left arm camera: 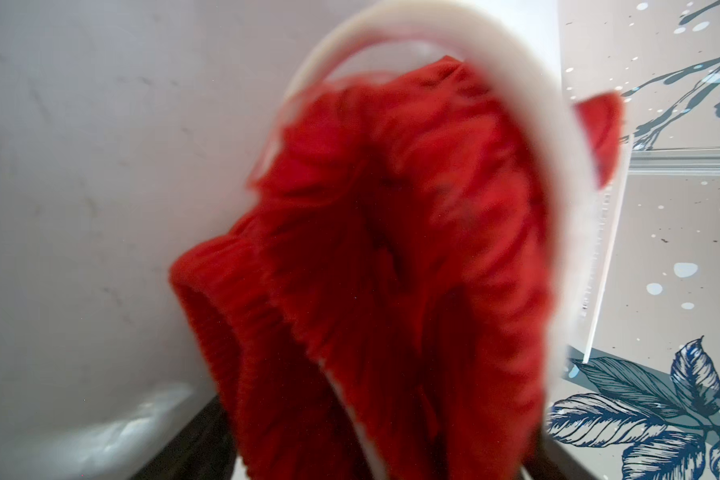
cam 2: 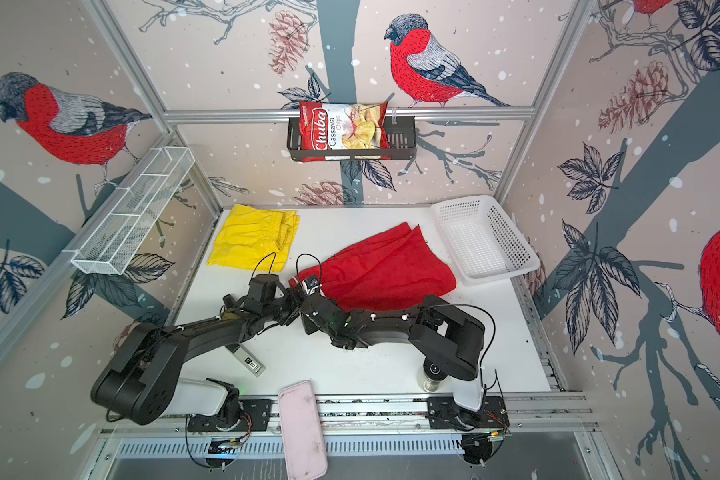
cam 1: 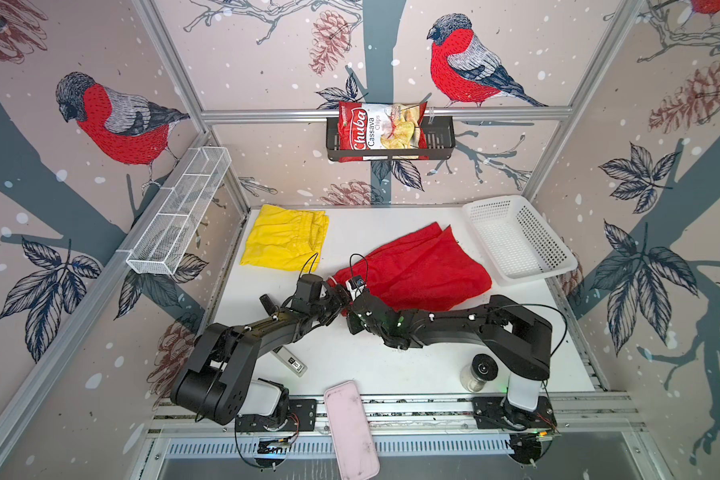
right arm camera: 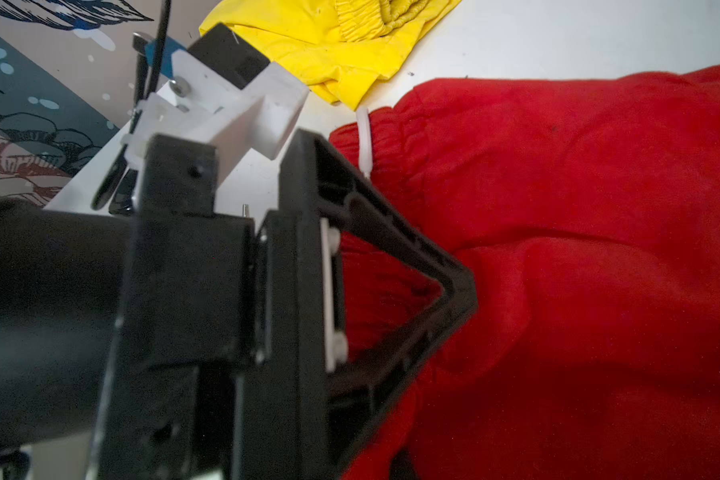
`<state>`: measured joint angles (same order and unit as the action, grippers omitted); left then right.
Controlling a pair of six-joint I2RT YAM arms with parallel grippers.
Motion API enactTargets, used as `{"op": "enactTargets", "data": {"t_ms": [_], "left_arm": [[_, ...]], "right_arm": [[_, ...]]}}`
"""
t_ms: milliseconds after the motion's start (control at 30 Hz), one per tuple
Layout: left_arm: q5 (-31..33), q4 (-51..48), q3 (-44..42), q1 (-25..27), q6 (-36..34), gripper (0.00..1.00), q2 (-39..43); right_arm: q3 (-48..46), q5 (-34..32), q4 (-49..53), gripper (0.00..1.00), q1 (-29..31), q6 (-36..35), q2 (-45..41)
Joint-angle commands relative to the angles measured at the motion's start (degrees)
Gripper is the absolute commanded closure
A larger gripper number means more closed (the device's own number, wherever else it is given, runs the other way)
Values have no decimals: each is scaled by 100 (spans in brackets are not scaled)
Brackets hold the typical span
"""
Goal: Fold and stack the shorts
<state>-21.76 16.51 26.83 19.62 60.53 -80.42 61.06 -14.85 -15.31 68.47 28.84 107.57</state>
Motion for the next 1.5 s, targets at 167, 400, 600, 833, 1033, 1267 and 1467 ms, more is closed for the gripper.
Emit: {"op": "enactTargets", "data": {"t_ms": [167, 400, 600, 833, 1033, 1267, 1467], "left_arm": [[63, -74, 447, -68, -322, 81, -138], [-262, -746, 712, -681, -927, 100, -184], [-108, -2305, 1403, -889, -2013, 100, -228], [105, -3109, 1681, -960, -2378, 100, -44], [279, -3645, 2040, -993, -2621, 100, 61], [144, -3608, 1967, -996, -2677, 100, 77], [-25, -3504, 1956, -1028, -2711, 100, 43]], "right_arm": [[191, 302, -656, 77, 151, 365, 275], [237, 361, 95, 38, 382, 80, -12], [-681, -321, 652, 21, 101, -8, -1380], [-1495, -59, 947, 56, -1240, 453, -1933], [-1205, 123, 1100, 84, -1882, 549, -1425], [37, 1273, 1314, 87, -2684, 631, -321], [1703, 1728, 2073, 90, -2915, 562, 1172]]}}
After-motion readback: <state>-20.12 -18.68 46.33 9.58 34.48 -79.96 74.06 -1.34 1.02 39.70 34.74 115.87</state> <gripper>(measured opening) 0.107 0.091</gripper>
